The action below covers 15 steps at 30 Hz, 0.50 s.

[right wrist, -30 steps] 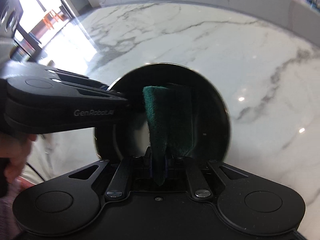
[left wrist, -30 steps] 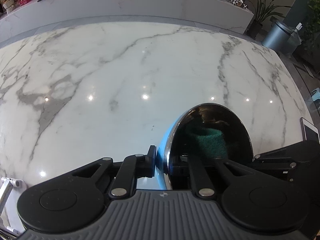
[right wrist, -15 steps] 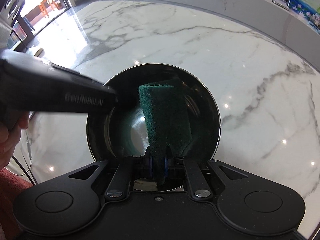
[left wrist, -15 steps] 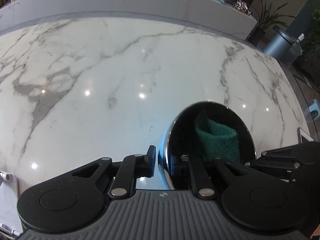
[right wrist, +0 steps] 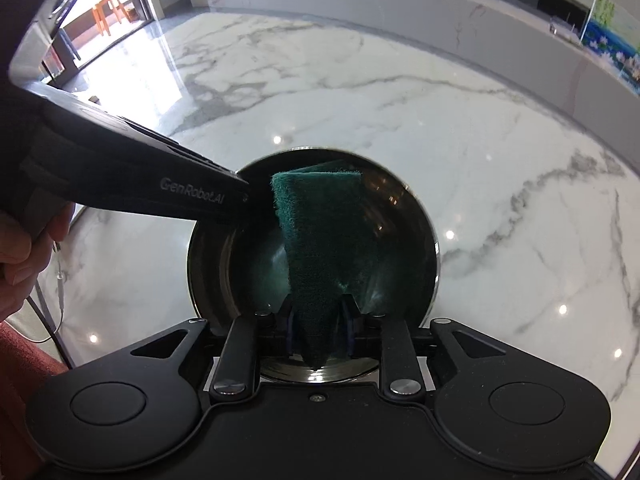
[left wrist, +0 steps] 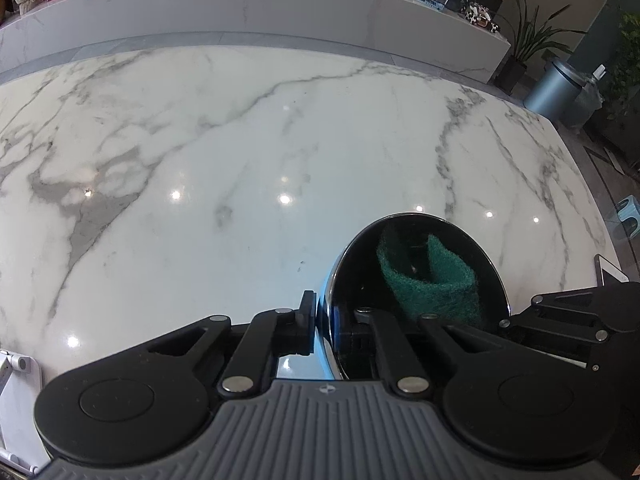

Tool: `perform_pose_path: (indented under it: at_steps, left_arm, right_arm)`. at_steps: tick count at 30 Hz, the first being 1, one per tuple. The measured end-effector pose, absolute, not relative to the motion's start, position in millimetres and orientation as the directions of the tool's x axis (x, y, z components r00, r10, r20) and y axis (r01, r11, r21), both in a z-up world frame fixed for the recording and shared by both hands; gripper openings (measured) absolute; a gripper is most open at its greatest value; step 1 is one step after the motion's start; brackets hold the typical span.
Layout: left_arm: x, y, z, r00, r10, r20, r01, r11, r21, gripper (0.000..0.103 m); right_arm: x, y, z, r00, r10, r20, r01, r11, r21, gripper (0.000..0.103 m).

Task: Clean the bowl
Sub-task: 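Lift the pad out of the bowl with the right gripper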

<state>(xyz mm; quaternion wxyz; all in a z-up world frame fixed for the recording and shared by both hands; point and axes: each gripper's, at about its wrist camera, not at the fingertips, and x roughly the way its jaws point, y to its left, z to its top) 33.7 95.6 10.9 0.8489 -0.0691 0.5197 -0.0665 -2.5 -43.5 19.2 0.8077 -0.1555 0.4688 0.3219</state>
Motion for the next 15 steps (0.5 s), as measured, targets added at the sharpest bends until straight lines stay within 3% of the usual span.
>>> perform_pose_path:
  at_steps: [3,13,15]
  left_arm:
    - [32.8,95.5,11.5,0.447,-0.191,-0.874,0.044,0.980,-0.192,0.007]
    - [31.1,96.0,11.6,0.434,-0.200,-0.878,0.048,0.979,-0.199,0.007]
    - [31.1,96.0,11.5,0.433,-0.201,-0.879,0.050,0.979,-0.199,0.007]
  right_arm:
    - [-8.4,-43.1,28.1,0.405,0.393,-0.825,-0.675,0.737,0.020,0.034]
    - [-9.4,-41.2,45.5,0.453,0.443,-0.774,-0.680,0.733,0.021,0.034]
    - [-10.5,-41.3,46.3,0.464,0.424,-0.778,-0.678,0.735,-0.004,0.041]
